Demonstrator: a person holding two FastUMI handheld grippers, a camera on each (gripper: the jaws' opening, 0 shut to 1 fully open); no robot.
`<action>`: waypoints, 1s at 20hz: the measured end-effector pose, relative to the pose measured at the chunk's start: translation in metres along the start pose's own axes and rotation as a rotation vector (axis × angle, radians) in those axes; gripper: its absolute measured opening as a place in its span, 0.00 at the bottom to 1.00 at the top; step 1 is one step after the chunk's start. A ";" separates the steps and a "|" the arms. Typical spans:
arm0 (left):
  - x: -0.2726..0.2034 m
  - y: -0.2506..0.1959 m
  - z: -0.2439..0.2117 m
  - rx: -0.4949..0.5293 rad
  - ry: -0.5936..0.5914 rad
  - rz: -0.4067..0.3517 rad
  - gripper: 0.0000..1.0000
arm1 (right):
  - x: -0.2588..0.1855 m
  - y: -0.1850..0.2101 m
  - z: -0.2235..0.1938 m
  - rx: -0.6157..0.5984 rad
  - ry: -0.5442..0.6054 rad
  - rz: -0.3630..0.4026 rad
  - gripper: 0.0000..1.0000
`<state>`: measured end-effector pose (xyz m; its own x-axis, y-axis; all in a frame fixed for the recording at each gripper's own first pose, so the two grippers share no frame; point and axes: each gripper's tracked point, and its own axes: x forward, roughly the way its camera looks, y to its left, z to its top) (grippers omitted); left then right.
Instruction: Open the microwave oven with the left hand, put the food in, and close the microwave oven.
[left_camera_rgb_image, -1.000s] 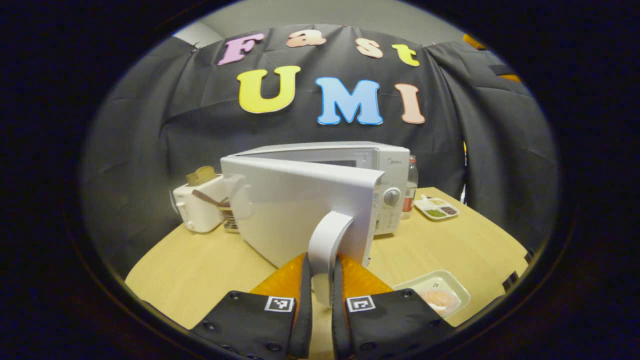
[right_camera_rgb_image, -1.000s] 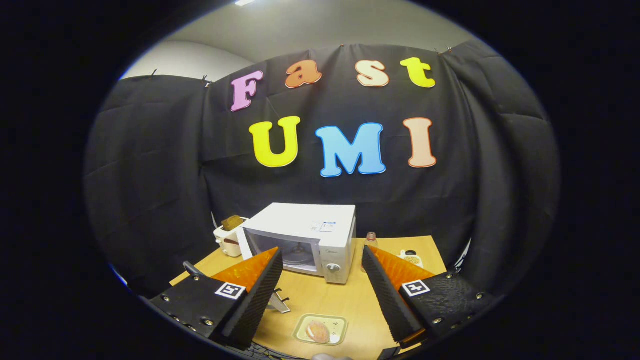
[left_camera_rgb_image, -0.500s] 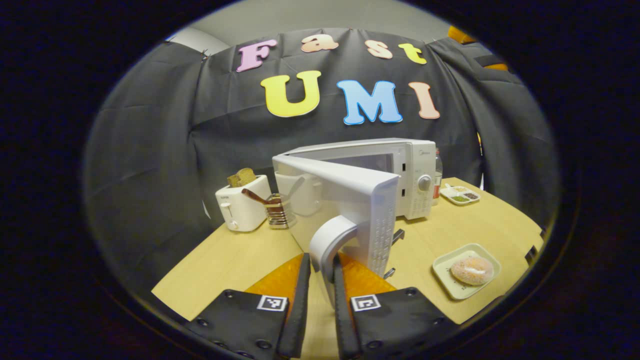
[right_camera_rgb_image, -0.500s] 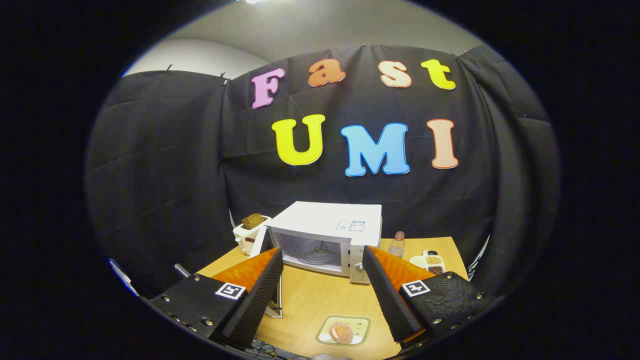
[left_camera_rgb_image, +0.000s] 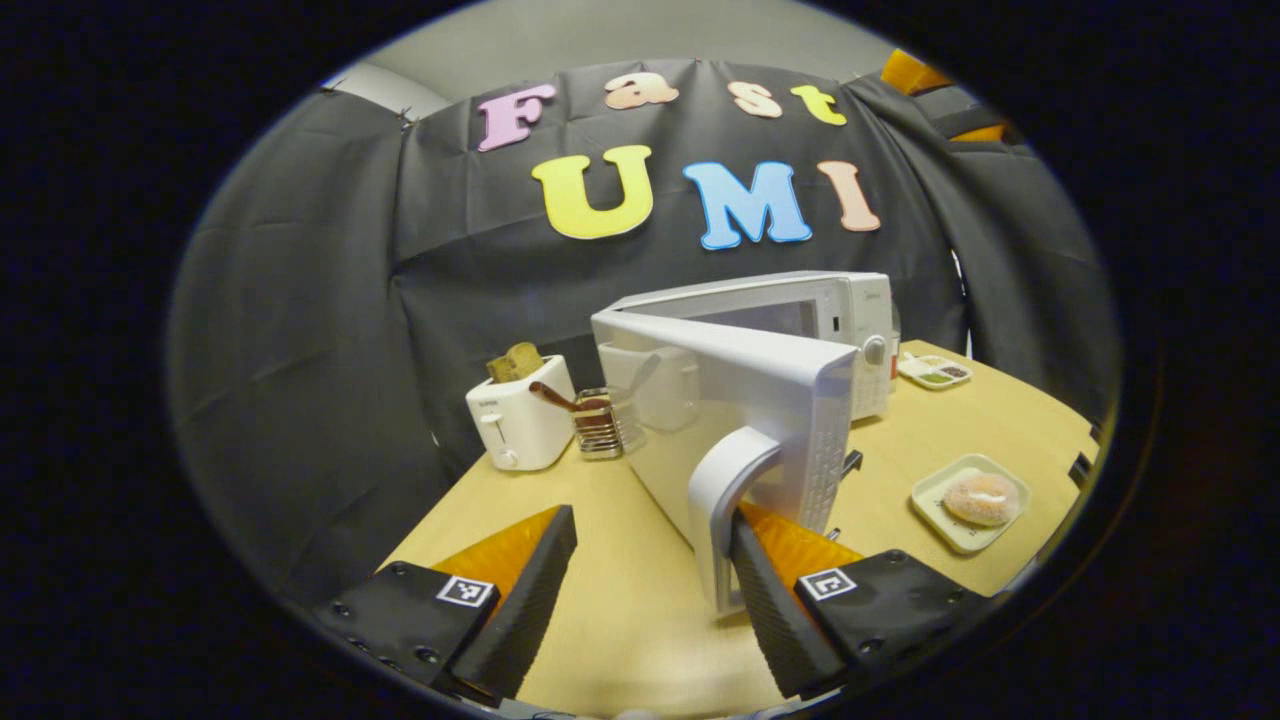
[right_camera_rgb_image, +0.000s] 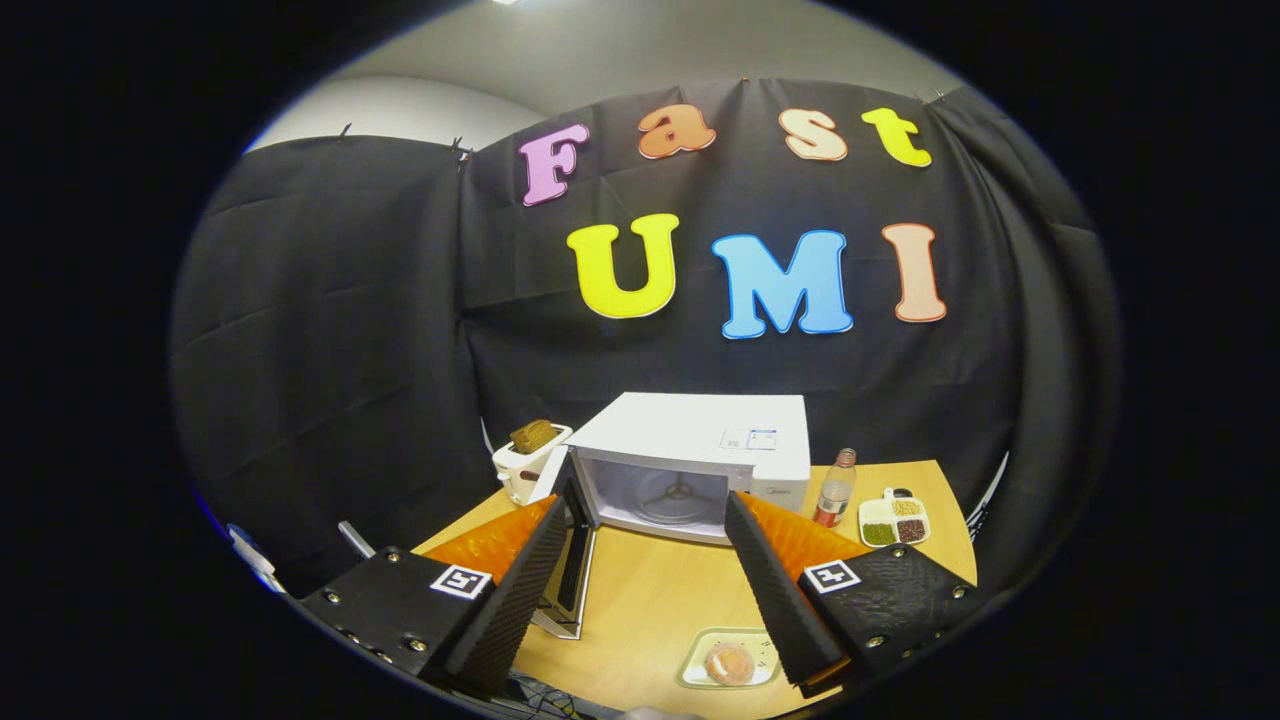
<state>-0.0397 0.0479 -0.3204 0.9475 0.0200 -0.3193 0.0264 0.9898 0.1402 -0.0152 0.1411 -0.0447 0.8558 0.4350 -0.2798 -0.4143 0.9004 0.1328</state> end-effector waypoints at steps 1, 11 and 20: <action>-0.003 0.007 -0.003 -0.009 0.003 0.007 0.91 | 0.003 0.007 -0.003 -0.004 0.007 0.009 0.98; -0.035 0.082 -0.009 -0.022 0.000 0.092 0.91 | 0.027 0.047 -0.017 -0.011 0.031 0.088 0.98; -0.057 0.123 0.019 -0.028 -0.037 0.176 0.91 | 0.027 0.013 -0.040 -0.093 0.040 0.007 0.98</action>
<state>-0.0850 0.1654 -0.2675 0.9480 0.1881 -0.2569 -0.1489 0.9751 0.1644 -0.0097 0.1639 -0.0885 0.8406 0.4389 -0.3173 -0.4484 0.8926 0.0468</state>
